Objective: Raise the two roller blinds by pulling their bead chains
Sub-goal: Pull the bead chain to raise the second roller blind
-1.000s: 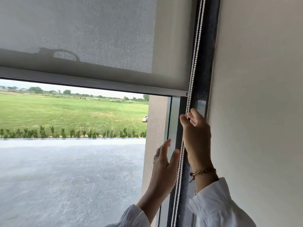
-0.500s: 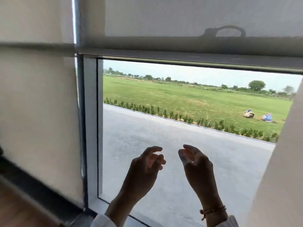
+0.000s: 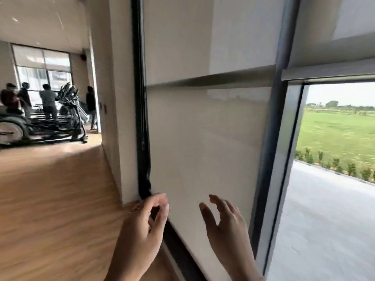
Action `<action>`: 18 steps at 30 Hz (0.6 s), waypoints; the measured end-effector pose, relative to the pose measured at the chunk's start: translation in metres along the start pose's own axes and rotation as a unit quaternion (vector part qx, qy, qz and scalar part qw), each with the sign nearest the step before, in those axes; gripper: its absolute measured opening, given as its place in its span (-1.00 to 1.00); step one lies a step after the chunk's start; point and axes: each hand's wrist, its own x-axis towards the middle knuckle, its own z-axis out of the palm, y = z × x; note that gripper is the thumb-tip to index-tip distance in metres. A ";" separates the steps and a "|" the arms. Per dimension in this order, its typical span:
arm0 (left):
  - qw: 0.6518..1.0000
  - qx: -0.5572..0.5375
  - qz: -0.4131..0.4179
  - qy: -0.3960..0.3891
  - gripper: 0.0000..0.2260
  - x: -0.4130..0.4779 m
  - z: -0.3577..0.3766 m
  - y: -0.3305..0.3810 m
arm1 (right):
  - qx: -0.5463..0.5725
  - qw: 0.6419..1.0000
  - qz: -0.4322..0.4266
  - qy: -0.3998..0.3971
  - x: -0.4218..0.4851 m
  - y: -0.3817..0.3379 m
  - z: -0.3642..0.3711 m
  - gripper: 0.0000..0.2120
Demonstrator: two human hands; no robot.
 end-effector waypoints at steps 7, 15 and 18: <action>0.991 0.119 -0.042 0.052 -0.68 0.134 -0.010 -0.163 | -0.022 0.996 -0.079 -0.024 0.148 0.003 0.194 -0.34; 0.987 0.011 -0.126 0.102 -0.82 0.290 -0.006 -0.326 | 0.010 0.992 -0.104 -0.070 0.310 0.006 0.374 -0.33; 0.985 -0.016 -0.147 0.090 -0.85 0.350 -0.004 -0.386 | 0.015 0.992 -0.089 -0.086 0.363 0.011 0.441 -0.30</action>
